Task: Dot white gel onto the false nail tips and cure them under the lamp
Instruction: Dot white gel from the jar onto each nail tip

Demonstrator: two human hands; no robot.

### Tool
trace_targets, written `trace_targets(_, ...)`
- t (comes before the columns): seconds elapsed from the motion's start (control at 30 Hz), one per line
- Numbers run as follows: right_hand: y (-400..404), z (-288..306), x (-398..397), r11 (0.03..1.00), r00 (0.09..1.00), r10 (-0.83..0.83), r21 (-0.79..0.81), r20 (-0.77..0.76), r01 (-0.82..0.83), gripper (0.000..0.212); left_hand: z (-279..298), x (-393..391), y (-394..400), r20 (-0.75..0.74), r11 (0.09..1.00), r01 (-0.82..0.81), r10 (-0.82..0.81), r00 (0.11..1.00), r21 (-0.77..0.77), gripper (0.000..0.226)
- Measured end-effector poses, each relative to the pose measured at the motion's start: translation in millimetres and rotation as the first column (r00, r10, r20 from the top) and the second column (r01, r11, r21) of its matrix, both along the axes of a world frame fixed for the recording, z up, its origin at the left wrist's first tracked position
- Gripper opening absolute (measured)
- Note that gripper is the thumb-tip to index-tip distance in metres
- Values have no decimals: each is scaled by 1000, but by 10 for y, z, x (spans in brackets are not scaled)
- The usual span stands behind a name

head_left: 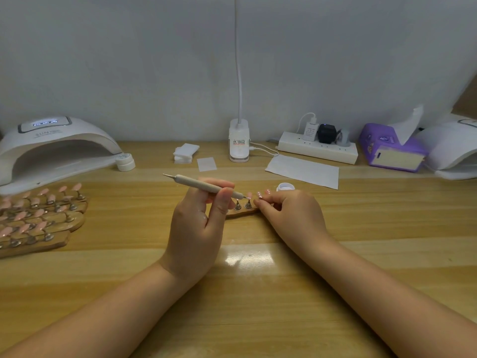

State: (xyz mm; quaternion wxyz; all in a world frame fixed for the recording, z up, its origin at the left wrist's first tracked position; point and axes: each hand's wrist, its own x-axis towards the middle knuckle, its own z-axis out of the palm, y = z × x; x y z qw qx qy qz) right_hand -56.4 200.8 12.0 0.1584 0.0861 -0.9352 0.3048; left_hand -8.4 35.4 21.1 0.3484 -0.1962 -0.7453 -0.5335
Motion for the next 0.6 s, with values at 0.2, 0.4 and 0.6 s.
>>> trace_targets(0.2,-41,23,68,974,998,19,227,-57,-5,29,3,-1,-10,-3,1000,-12,12,1000,-4,13)
trace_targets(0.4,10,47,106,944,990,59,330,-131,-13,29,-6,-9,-17,13,1000,-15,15,1000,2,13)
trace_targets(0.6,92,100,152,968,950,70,251,-304,9,23,15,-6,-19,17,1000,-21,21,1000,5,11)
